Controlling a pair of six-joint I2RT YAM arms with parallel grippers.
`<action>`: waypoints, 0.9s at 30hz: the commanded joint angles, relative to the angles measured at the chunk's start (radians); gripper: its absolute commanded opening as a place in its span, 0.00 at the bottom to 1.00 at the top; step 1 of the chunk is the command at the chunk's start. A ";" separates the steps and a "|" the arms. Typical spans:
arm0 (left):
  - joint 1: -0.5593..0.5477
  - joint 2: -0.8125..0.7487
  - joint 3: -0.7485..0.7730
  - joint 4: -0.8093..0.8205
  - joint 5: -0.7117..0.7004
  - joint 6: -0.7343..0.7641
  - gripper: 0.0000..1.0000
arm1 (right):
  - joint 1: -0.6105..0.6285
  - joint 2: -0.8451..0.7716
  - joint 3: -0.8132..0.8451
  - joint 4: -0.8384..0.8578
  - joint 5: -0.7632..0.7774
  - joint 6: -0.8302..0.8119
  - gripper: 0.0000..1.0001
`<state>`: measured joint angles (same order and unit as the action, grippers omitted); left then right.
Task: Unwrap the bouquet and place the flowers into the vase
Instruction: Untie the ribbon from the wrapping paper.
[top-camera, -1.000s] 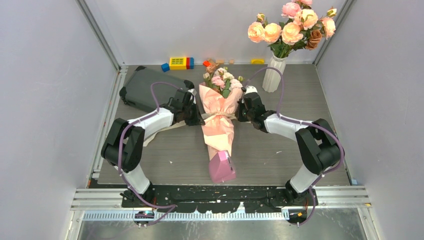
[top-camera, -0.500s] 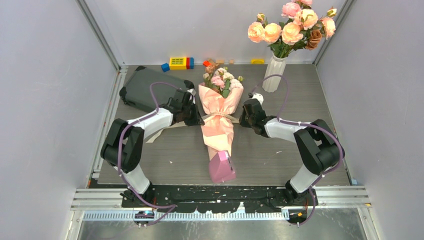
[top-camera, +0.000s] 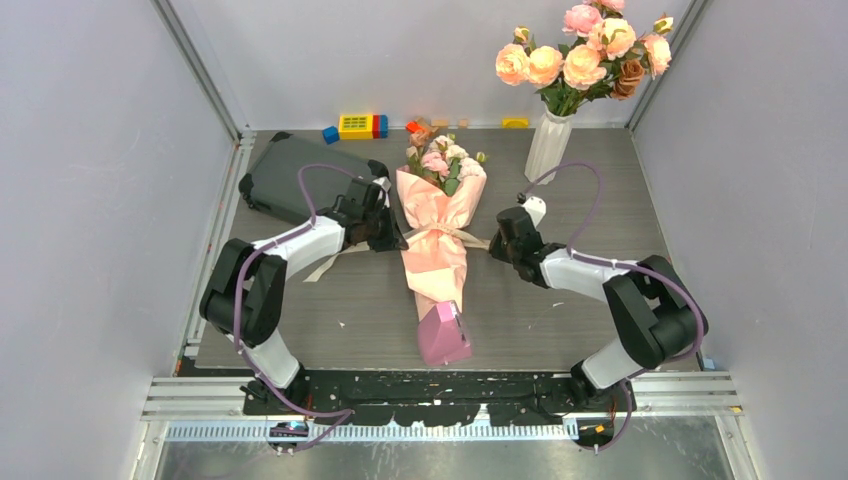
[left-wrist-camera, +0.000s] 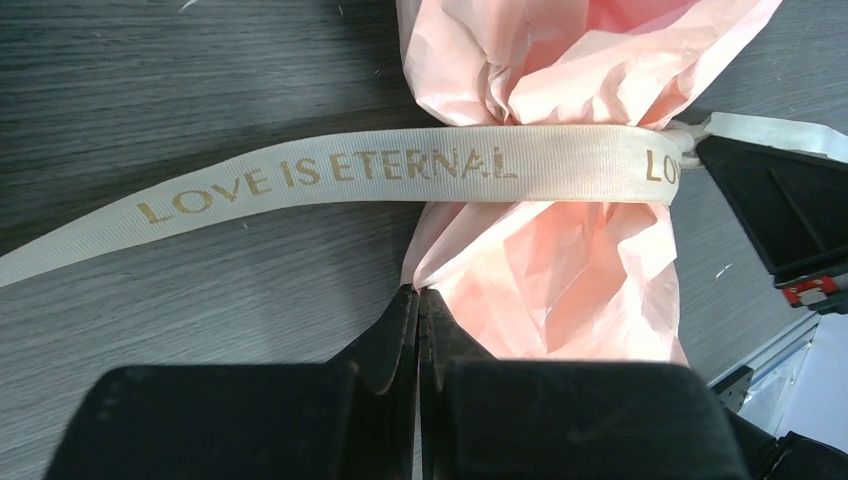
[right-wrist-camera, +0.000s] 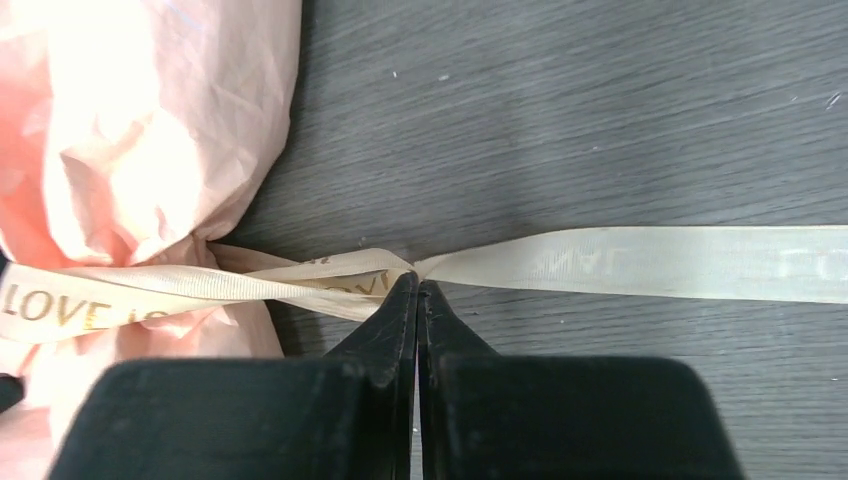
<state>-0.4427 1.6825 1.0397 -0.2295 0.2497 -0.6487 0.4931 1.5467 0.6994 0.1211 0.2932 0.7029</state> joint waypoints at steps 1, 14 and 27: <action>0.010 -0.044 0.004 -0.021 -0.004 0.016 0.00 | -0.035 -0.066 -0.001 0.068 0.029 -0.010 0.09; 0.010 -0.051 0.018 -0.026 0.011 0.035 0.00 | -0.229 -0.031 0.069 0.148 -0.585 -0.191 0.47; 0.010 -0.053 0.016 -0.031 0.012 0.039 0.00 | -0.242 0.108 0.179 0.076 -0.601 -0.234 0.51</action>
<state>-0.4400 1.6760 1.0401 -0.2451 0.2546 -0.6365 0.2550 1.6466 0.8234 0.2142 -0.3210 0.5079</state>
